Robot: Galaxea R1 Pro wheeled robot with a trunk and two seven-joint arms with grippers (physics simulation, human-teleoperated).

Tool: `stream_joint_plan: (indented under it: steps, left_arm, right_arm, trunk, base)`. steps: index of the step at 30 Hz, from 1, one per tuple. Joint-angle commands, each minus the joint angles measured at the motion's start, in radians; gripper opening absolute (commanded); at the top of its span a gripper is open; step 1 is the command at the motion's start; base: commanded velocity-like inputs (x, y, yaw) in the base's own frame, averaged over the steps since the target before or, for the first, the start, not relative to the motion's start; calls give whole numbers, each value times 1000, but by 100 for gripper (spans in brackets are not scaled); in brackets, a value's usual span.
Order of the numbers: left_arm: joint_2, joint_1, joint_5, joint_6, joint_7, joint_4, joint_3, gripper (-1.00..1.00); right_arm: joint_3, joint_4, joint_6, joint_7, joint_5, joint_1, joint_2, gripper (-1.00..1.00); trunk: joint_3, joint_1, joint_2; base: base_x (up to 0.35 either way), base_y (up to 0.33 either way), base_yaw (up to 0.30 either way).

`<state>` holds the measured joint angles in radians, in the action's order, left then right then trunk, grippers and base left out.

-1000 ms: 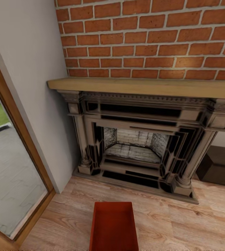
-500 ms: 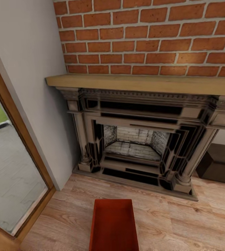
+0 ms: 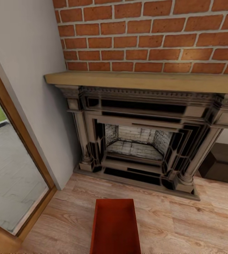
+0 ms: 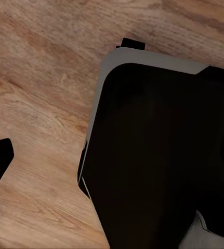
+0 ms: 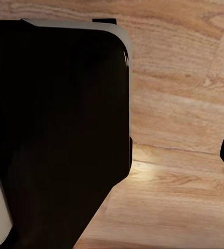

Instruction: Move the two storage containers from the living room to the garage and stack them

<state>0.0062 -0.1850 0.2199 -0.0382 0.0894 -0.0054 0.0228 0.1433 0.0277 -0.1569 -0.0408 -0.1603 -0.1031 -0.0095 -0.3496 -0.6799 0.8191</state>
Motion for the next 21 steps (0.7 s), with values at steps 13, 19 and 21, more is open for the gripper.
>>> stream_joint_plan:
  steps: [13,19,21]
  left_arm:
    - [0,-1,5,-3,1,1,2,100]
    - [0,-1,5,-3,1,1,2,100]
    - [0,-1,4,-3,1,1,2,100]
  right_arm:
    - [9,3,-6,-1,-10,-1,0,100]
    - [9,3,-6,-1,-10,-1,0,100]
    - [9,3,-6,-1,-9,-1,-1,100]
  trunk:
    - [-22,0,1]
    - [-32,0,1]
    - [-35,0,1]
  base:
    - [0,0,0]
    - [0,0,0]
    - [0,0,0]
